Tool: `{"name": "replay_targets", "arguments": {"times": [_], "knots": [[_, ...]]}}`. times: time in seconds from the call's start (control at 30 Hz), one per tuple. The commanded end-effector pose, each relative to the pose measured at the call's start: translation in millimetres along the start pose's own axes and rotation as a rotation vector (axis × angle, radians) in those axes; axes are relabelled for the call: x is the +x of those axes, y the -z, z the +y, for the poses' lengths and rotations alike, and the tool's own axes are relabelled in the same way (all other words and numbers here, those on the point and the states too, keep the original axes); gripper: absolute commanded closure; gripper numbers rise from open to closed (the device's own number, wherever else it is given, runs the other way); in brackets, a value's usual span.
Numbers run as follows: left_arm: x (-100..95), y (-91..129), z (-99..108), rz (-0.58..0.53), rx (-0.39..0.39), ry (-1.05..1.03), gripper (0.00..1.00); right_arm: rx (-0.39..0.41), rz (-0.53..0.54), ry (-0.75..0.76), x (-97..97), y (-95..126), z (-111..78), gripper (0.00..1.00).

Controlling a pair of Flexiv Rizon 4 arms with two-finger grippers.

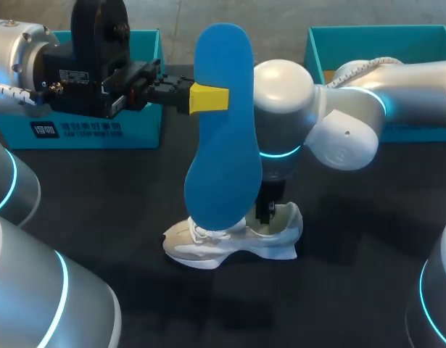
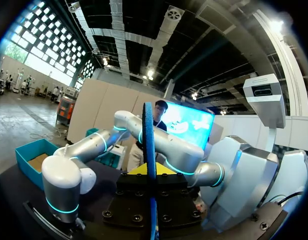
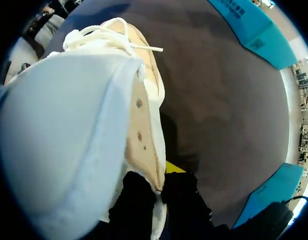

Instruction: Take the shoe out of the shoebox, open the shoe tongue, remove and reinsert the insole, then place the shoe into the shoebox

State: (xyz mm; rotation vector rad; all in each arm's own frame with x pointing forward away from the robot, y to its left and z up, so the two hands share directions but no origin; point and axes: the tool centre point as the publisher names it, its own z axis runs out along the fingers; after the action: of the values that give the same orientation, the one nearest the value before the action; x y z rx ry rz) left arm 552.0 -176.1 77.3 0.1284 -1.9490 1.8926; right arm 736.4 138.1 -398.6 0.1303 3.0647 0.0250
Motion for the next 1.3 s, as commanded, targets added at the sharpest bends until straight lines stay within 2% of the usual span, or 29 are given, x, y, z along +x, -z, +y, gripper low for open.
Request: {"name": "replay_targets", "arguments": {"times": [0.03,0.53,1.03,1.13,1.3], "knots": [[-1.7,-1,-2,0.002,-0.005,0.0,1.0,0.003,-0.006,0.0,-0.6,3,-0.3,1.0],[-1.7,-1,-2,0.002,-0.005,0.0,1.0,0.035,-0.014,-0.031,0.7,46,-5.8,1.0],[-1.7,-1,-2,0.002,-0.005,0.0,1.0,0.005,0.004,-0.225,16.0,83,-10.9,1.0],[-1.7,-1,-2,0.002,-0.005,0.0,1.0,0.007,0.01,-0.285,20.6,87,-12.9,1.0],[-1.7,-1,-2,0.002,-0.005,0.0,1.0,-0.002,0.019,-0.296,24.7,89,-14.4,1.0]]}}
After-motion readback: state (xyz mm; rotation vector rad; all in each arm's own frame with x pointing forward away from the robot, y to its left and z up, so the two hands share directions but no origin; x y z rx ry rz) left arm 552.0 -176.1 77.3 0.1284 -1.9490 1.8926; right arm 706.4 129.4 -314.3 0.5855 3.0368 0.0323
